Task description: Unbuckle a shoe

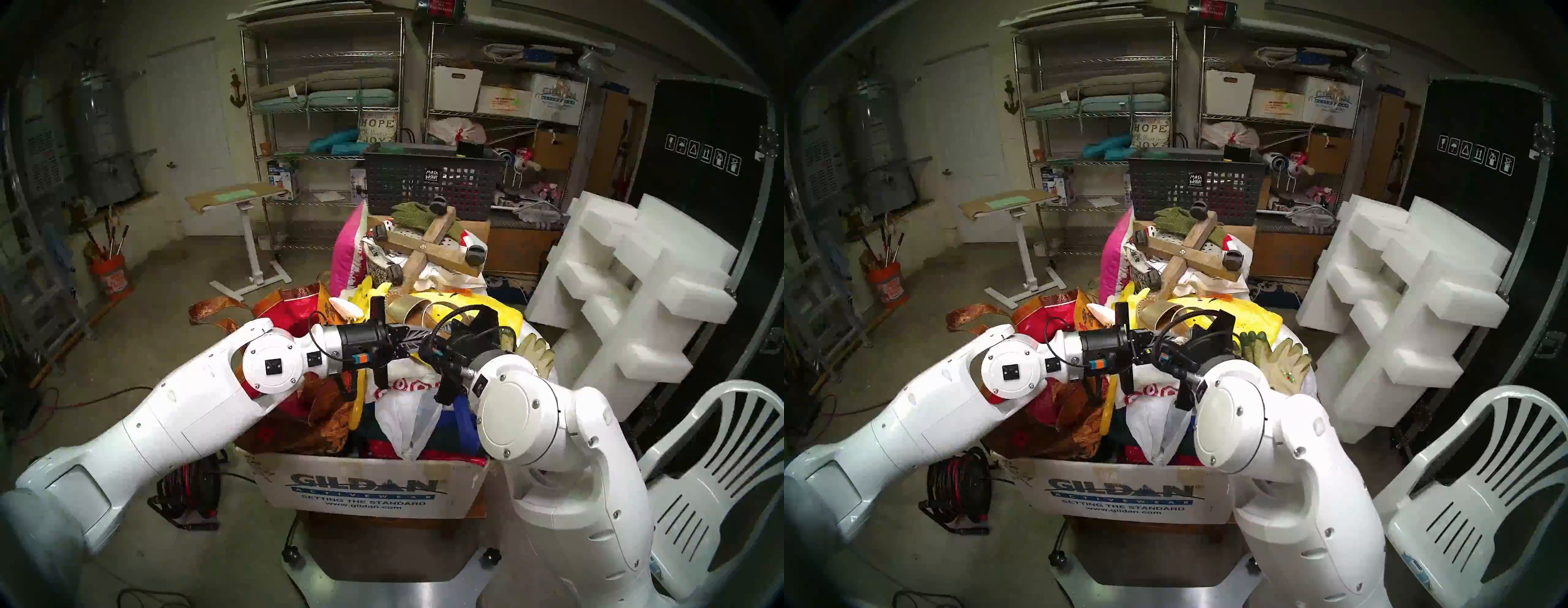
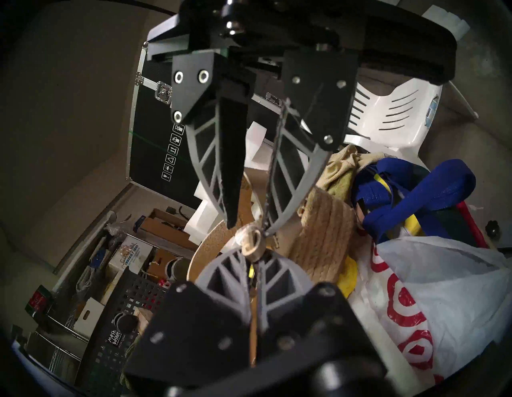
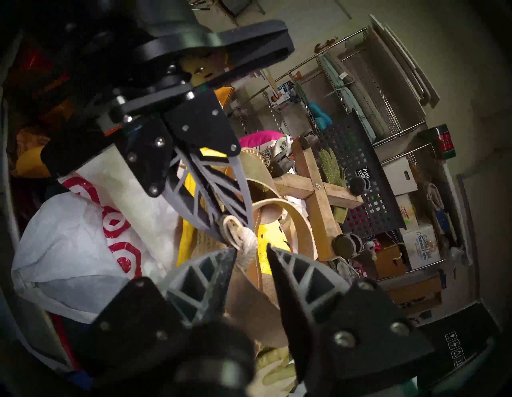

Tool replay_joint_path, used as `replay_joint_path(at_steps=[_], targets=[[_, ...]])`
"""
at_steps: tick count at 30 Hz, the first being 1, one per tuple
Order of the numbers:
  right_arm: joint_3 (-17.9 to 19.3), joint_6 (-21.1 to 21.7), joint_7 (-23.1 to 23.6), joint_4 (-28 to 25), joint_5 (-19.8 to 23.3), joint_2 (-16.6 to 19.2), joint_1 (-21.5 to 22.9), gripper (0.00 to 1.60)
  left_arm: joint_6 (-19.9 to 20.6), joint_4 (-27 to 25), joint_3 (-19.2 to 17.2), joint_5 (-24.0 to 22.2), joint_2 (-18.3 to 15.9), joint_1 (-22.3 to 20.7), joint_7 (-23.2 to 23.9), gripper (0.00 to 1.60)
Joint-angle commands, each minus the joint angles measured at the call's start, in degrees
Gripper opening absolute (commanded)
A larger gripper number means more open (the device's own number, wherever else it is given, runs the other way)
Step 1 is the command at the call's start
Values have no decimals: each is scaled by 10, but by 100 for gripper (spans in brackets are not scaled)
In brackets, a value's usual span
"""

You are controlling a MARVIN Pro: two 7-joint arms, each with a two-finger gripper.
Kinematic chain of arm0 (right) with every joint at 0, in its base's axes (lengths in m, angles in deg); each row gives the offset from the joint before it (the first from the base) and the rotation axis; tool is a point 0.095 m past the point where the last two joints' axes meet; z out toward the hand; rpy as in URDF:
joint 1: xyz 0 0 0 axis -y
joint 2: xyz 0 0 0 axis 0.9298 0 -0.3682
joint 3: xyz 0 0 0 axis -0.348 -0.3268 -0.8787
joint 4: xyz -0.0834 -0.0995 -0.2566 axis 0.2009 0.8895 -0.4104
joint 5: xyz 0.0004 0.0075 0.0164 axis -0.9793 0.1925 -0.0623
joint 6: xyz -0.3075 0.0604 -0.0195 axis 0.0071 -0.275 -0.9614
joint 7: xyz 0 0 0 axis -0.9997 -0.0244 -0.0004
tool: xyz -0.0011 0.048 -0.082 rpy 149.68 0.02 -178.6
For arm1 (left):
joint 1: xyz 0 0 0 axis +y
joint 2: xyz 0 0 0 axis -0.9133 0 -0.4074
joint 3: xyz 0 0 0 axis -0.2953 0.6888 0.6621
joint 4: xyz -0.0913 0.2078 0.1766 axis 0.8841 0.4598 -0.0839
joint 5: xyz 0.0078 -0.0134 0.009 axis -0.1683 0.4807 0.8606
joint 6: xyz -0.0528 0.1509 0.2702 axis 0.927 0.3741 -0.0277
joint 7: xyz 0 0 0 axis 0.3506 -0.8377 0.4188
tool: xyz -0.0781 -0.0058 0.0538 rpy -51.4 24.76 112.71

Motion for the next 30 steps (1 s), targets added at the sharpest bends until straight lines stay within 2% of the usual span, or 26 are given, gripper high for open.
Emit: replay_joint_path(at_steps=[1,6,9,18,21,22,23,25,26,28,29,30], targets=[[-7,-6,-4,-17,7,-6,2,78,-1,4,-2,-1,9,-8,0,0],[-9,-11,-6,-12,12,-6,5,73,-1,5,-1,-3,11,-11,4,0],[-10,-12,-8,-10,12,-6,6,63,-2,7,0,-4,12,-12,6,0],[-9,-4,-21,3,1,-12,17,67,-6,11,1,-5,14,-14,8,0],[-7,-1,-21,5,-7,-12,21,52,-7,11,0,-7,12,-13,9,0],[-7,-1,-21,5,-10,-11,23,52,-8,12,0,-7,11,-12,9,0],[-7,0,-20,5,-12,-11,24,19,-8,12,0,-7,10,-13,9,0],[-5,2,-19,6,-14,-11,25,29,-10,14,0,-8,10,-13,9,0],[-4,3,-20,6,-15,-11,25,41,-11,15,0,-8,9,-13,9,0],[-2,4,-20,7,-17,-11,25,45,-11,16,0,-8,9,-13,9,0],[1,6,-19,7,-17,-11,26,57,-12,17,-1,-9,9,-13,9,0],[2,7,-19,7,-18,-11,26,63,-13,18,-1,-9,9,-14,9,0]])
